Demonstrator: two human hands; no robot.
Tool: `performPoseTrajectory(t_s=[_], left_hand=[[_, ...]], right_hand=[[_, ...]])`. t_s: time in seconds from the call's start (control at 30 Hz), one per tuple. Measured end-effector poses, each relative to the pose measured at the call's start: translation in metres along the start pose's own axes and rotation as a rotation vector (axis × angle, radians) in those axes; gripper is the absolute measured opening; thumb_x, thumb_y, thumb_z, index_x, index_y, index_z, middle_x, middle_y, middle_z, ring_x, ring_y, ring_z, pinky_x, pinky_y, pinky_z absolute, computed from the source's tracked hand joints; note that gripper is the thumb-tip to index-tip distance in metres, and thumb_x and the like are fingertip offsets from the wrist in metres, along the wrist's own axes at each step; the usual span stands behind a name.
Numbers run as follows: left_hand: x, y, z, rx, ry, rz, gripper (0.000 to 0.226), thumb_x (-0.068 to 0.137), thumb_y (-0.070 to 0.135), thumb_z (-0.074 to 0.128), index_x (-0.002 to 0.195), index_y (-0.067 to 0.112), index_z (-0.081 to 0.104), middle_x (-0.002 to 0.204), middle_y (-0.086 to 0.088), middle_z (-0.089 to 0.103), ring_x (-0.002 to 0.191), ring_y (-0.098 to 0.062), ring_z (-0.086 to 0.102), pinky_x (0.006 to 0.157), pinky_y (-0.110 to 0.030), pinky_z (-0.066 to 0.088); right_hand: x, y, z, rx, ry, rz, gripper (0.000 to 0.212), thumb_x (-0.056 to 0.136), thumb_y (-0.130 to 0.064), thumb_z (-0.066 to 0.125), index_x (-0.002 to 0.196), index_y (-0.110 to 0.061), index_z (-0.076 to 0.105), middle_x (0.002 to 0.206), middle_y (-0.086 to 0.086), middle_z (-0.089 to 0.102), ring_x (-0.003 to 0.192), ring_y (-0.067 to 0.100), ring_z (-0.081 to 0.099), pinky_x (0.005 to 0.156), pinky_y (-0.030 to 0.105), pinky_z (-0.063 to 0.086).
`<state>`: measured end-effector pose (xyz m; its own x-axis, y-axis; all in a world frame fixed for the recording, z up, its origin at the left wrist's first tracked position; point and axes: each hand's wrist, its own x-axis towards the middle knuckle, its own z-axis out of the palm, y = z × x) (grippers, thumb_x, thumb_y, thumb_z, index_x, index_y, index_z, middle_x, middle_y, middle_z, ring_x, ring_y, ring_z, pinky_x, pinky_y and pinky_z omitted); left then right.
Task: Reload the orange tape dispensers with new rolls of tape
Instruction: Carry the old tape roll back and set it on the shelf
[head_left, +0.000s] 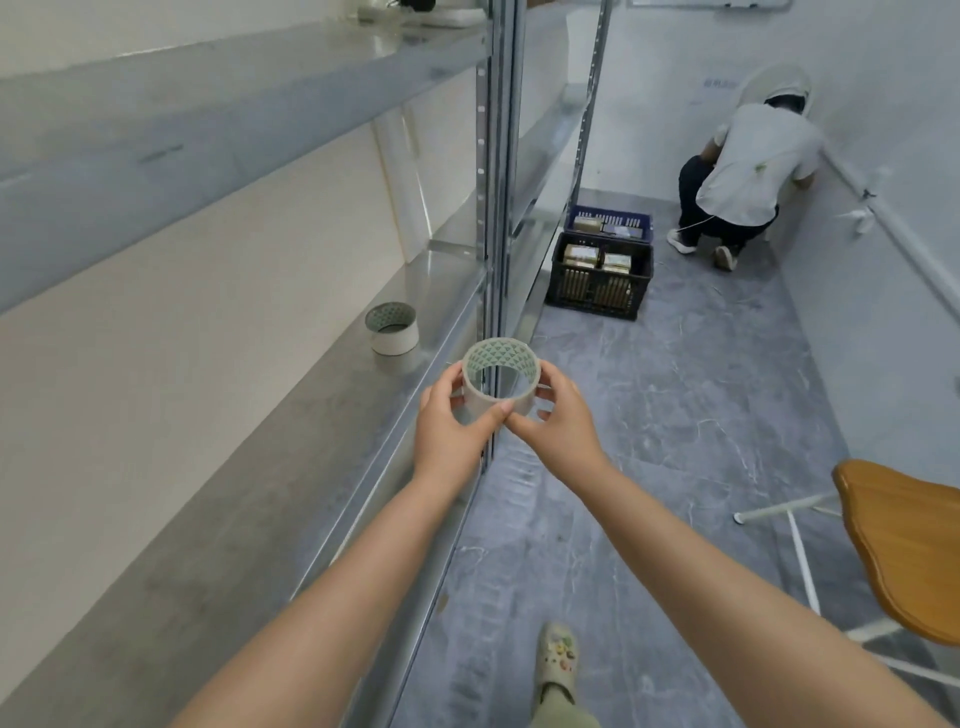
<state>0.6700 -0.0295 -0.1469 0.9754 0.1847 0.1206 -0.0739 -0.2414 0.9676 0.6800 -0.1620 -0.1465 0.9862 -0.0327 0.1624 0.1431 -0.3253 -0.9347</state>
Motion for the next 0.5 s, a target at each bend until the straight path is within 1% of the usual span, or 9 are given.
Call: performPoseTrajectory(t_s=[0.07, 0.17, 0.27, 0.37, 0.47, 0.5], left_hand=[[0.025, -0.001, 0.02, 0.01, 0.029, -0.006, 0.067, 0.072, 0.028, 0.078, 0.132, 0.025, 0.049, 0.129, 0.0, 0.051, 0.113, -0.008, 0.052, 0.094, -0.023, 0.041], [0.062, 0.001, 0.047, 0.021, 0.087, -0.02, 0.067, 0.074, 0.028, 0.077, 0.133, 0.028, 0.047, 0.127, 0.002, 0.049, 0.111, -0.007, 0.05, 0.092, -0.021, 0.038], [0.101, 0.005, 0.068, 0.009, 0.144, -0.056, 0.067, 0.075, 0.027, 0.077, 0.134, 0.026, 0.046, 0.13, 0.0, 0.048, 0.112, -0.007, 0.05, 0.094, -0.022, 0.039], [0.132, 0.005, 0.082, 0.022, 0.246, -0.081, 0.069, 0.074, 0.027, 0.077, 0.136, 0.025, 0.044, 0.133, 0.002, 0.044, 0.113, -0.007, 0.05, 0.096, -0.022, 0.038], [0.157, -0.001, 0.089, 0.05, 0.333, -0.125, 0.075, 0.075, 0.028, 0.077, 0.14, 0.024, 0.04, 0.13, 0.005, 0.038, 0.116, -0.007, 0.048, 0.099, -0.021, 0.036], [0.165, -0.004, 0.09, 0.057, 0.355, -0.144, 0.076, 0.075, 0.028, 0.077, 0.141, 0.024, 0.04, 0.128, 0.006, 0.038, 0.117, -0.008, 0.048, 0.099, -0.021, 0.036]], right_hand=[[0.032, 0.011, -0.008, -0.002, -0.024, -0.018, 0.057, 0.07, -0.026, 0.075, 0.121, -0.035, 0.049, 0.116, -0.007, 0.053, 0.11, 0.01, 0.052, 0.093, 0.029, 0.046], [0.084, 0.023, -0.019, -0.008, -0.079, -0.031, 0.059, 0.071, -0.022, 0.075, 0.122, -0.032, 0.049, 0.118, -0.004, 0.052, 0.108, 0.009, 0.052, 0.093, 0.028, 0.046], [0.135, 0.031, -0.027, -0.035, -0.14, -0.081, 0.061, 0.071, -0.022, 0.075, 0.125, -0.029, 0.049, 0.121, -0.003, 0.053, 0.11, 0.009, 0.052, 0.094, 0.027, 0.045], [0.182, 0.036, -0.028, -0.043, -0.228, -0.111, 0.061, 0.071, -0.02, 0.075, 0.126, -0.028, 0.05, 0.12, -0.003, 0.054, 0.109, 0.006, 0.052, 0.093, 0.024, 0.045], [0.219, 0.043, -0.018, -0.029, -0.316, -0.129, 0.06, 0.07, -0.016, 0.074, 0.125, -0.022, 0.051, 0.122, 0.002, 0.058, 0.109, 0.01, 0.056, 0.095, 0.028, 0.047], [0.228, 0.046, -0.013, -0.023, -0.333, -0.128, 0.06, 0.069, -0.016, 0.074, 0.125, -0.023, 0.052, 0.122, 0.002, 0.058, 0.109, 0.011, 0.057, 0.095, 0.027, 0.047]])
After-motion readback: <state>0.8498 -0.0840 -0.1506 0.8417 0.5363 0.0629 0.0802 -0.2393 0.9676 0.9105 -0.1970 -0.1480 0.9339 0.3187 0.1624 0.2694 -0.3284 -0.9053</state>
